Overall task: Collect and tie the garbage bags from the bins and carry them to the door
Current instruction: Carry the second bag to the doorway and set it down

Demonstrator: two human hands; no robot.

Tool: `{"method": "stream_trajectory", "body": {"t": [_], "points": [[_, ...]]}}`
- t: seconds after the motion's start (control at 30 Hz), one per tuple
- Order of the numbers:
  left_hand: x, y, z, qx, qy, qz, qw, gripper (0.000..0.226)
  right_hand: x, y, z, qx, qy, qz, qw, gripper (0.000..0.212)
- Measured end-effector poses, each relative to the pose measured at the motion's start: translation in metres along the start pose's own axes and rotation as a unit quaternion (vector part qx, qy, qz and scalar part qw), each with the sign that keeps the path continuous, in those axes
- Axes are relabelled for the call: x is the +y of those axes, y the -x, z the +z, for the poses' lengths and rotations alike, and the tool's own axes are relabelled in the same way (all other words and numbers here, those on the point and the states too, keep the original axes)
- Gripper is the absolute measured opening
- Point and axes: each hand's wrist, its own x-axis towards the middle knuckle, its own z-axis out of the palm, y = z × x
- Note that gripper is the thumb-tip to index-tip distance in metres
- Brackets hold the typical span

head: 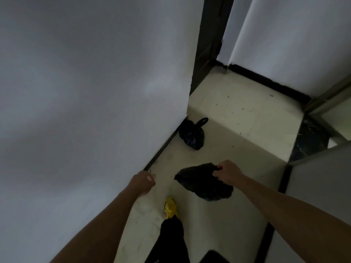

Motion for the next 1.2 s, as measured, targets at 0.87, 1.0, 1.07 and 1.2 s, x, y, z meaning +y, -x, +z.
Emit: {"method": "stream_trajectory", "body": {"t": [0.87, 1.0, 1.07, 1.2], "points": [[0.021, -0.376, 0.102, 0.023, 0.164, -0.238, 0.957, 0.020, -0.047, -0.499, 0.091, -0.223, -0.031, 0.038, 0.974, 0.043], [0.000, -0.379, 0.130, 0.024, 0.185, -0.273, 0.944, 0.024, -0.026, -0.514, 0.108, -0.230, 0.010, 0.031, 0.973, 0.054], [-0.007, -0.364, 0.134, 0.029, 0.195, -0.289, 0.937, 0.022, -0.026, -0.505, 0.104, -0.229, 0.028, 0.019, 0.973, 0.052], [0.002, -0.324, 0.124, 0.040, 0.224, -0.308, 0.924, 0.018, -0.040, -0.476, 0.078, -0.224, 0.081, -0.014, 0.971, 0.042]]}}
